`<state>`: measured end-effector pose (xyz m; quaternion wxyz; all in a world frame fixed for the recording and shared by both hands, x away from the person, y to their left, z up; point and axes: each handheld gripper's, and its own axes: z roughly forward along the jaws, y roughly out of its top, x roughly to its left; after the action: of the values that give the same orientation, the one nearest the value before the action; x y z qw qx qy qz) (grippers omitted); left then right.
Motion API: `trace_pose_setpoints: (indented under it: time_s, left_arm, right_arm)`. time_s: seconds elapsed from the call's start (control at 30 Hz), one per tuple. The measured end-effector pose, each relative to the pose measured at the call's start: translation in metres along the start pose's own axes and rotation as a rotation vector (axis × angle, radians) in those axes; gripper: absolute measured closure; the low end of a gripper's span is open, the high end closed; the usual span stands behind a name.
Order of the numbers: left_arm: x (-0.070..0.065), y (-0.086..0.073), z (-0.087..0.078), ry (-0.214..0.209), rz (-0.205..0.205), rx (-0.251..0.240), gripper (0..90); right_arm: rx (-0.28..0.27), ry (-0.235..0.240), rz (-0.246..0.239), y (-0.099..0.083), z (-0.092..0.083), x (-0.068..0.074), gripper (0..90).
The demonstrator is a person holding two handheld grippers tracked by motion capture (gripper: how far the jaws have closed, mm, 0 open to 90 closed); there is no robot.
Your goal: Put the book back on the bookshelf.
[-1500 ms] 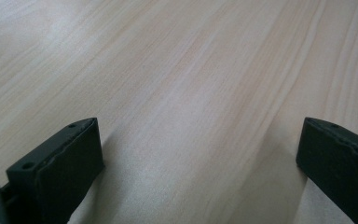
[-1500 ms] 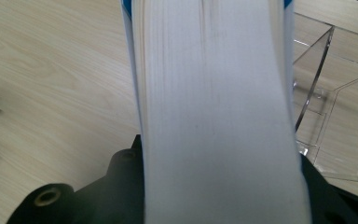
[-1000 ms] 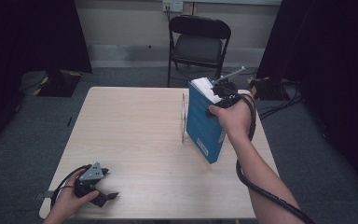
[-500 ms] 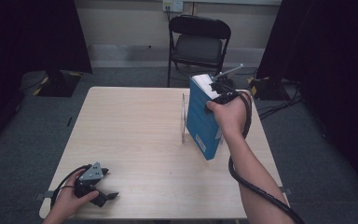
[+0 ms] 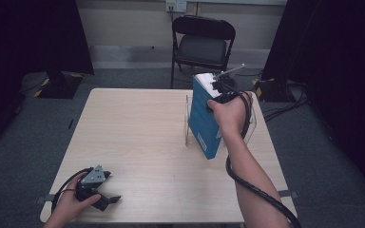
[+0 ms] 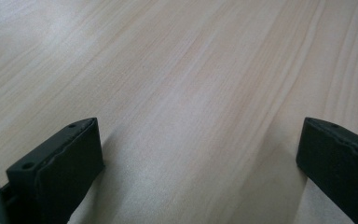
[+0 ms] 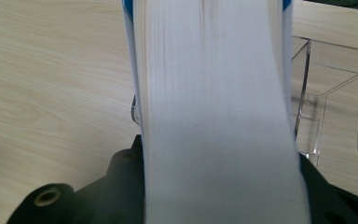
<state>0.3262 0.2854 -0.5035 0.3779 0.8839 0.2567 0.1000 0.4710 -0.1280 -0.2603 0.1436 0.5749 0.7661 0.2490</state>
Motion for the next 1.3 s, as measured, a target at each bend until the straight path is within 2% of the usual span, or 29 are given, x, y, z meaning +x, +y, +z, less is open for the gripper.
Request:
trace_pose_setpoints:
  time_s: [0.07, 0.4, 0.53, 0.6, 0.97, 1.13, 1.3]
  left_arm:
    - [0.000, 0.000, 0.000, -0.001, 0.001, 0.000, 0.0]
    - [0.000, 0.000, 0.000, -0.001, 0.001, 0.000, 0.0]
    - [0.000, 0.000, 0.000, -0.001, 0.001, 0.000, 0.0]
    - [0.000, 0.000, 0.000, -0.001, 0.001, 0.000, 0.0]
    - [0.000, 0.000, 0.000, -0.001, 0.001, 0.000, 0.0]
    - [0.000, 0.000, 0.000, -0.001, 0.001, 0.000, 0.0]
    - [0.000, 0.000, 0.000, -0.001, 0.000, 0.000, 0.0]
  right_arm:
    - [-0.003, -0.003, -0.014, 0.001, 0.002, 0.002, 61.9]
    - [-0.011, -0.012, 0.011, 0.007, 0.006, 0.003, 61.9]
    - [-0.029, -0.021, -0.003, 0.007, 0.009, 0.005, 61.9]
    - [-0.038, -0.020, 0.015, 0.007, 0.010, 0.005, 61.9]
    - [-0.050, -0.043, 0.016, 0.009, 0.019, 0.010, 61.9]
    - [-0.058, -0.056, 0.039, 0.009, 0.024, 0.009, 61.9]
    - [-0.067, -0.067, 0.043, 0.009, 0.030, 0.010, 61.8]
